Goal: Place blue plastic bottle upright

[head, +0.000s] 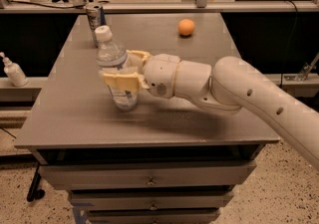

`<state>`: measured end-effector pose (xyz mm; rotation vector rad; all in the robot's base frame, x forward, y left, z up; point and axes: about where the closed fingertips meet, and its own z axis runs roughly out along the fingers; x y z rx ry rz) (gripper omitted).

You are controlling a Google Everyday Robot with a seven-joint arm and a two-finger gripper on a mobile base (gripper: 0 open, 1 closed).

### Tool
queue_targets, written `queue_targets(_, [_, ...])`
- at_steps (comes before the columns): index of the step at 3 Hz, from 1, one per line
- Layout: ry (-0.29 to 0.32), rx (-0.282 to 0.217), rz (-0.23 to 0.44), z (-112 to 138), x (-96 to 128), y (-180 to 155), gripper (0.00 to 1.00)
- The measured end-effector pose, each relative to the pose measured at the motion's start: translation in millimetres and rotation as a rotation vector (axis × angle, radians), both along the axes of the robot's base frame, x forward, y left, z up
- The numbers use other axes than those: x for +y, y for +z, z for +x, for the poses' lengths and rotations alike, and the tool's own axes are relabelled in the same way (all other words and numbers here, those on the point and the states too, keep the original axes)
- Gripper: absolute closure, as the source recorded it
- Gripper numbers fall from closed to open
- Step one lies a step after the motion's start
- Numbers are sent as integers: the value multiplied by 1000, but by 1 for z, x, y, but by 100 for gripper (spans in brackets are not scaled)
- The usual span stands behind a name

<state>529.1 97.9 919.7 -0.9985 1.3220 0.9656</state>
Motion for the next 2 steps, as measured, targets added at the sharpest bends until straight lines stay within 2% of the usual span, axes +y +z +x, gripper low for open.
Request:
queue_targets(1, [0, 0, 0, 0, 0, 1, 12])
queue_targets(2, [6, 9, -17, -2, -3, -6, 0])
